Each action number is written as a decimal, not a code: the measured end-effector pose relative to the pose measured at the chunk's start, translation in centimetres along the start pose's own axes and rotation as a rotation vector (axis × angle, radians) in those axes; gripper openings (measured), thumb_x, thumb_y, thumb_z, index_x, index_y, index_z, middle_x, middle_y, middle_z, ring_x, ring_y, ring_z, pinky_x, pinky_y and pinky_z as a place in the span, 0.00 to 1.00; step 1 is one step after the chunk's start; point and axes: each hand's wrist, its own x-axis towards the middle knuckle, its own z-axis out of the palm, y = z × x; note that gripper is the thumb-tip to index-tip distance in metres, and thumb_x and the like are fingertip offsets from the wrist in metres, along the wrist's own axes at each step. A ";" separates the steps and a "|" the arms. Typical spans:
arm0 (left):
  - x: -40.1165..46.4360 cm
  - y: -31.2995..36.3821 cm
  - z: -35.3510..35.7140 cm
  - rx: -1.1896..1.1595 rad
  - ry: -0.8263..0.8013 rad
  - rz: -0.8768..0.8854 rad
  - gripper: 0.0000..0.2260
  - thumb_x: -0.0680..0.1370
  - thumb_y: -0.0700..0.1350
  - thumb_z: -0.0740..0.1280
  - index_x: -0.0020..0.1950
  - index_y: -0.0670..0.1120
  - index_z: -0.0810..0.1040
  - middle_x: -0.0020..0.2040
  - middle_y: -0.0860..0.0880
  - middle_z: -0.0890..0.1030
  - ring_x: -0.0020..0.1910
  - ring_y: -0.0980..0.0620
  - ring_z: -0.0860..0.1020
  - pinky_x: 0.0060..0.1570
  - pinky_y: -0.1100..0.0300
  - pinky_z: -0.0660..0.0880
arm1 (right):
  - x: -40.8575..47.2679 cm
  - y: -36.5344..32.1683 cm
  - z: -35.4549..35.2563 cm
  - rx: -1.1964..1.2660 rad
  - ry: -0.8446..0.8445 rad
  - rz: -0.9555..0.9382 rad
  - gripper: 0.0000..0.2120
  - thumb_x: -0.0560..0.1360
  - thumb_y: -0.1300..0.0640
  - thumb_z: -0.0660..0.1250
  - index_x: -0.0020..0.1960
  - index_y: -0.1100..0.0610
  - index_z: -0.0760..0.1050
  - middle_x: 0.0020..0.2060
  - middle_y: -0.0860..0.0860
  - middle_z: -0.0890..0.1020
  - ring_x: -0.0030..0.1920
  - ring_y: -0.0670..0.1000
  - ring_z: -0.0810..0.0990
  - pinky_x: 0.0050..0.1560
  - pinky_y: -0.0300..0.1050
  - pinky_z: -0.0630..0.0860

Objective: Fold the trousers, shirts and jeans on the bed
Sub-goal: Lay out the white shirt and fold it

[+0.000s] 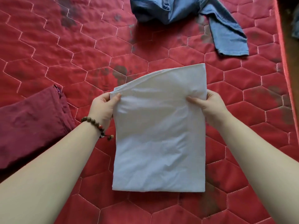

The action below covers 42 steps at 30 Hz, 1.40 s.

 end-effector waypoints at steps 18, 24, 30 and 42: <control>-0.9 -1.7 6.3 1.124 0.149 0.673 0.14 0.74 0.38 0.65 0.59 0.38 0.76 0.58 0.37 0.76 0.58 0.37 0.74 0.57 0.47 0.69 | 2.0 3.0 3.6 -1.068 0.475 -0.517 0.17 0.74 0.56 0.67 0.60 0.62 0.74 0.60 0.61 0.75 0.61 0.61 0.73 0.61 0.53 0.67; -1.8 -7.3 9.8 1.617 -0.201 0.555 0.30 0.80 0.59 0.42 0.79 0.48 0.44 0.79 0.49 0.45 0.77 0.47 0.41 0.74 0.44 0.38 | 4.2 6.7 7.5 -1.444 -0.042 -0.470 0.26 0.82 0.51 0.52 0.78 0.53 0.52 0.78 0.51 0.50 0.78 0.51 0.44 0.74 0.55 0.35; -0.7 -7.9 7.1 1.662 -0.097 0.475 0.30 0.75 0.65 0.37 0.75 0.57 0.35 0.77 0.53 0.37 0.76 0.45 0.36 0.72 0.39 0.38 | 4.5 6.7 5.2 -1.340 -0.165 -0.513 0.26 0.81 0.47 0.56 0.77 0.48 0.56 0.77 0.48 0.53 0.78 0.49 0.46 0.75 0.56 0.39; -6.1 -8.7 6.6 1.561 -0.259 0.599 0.30 0.81 0.54 0.51 0.78 0.44 0.45 0.79 0.44 0.46 0.77 0.46 0.42 0.72 0.49 0.34 | -4.8 10.0 7.9 -1.248 -0.001 -0.645 0.26 0.70 0.64 0.68 0.68 0.66 0.71 0.69 0.63 0.70 0.70 0.65 0.67 0.69 0.69 0.59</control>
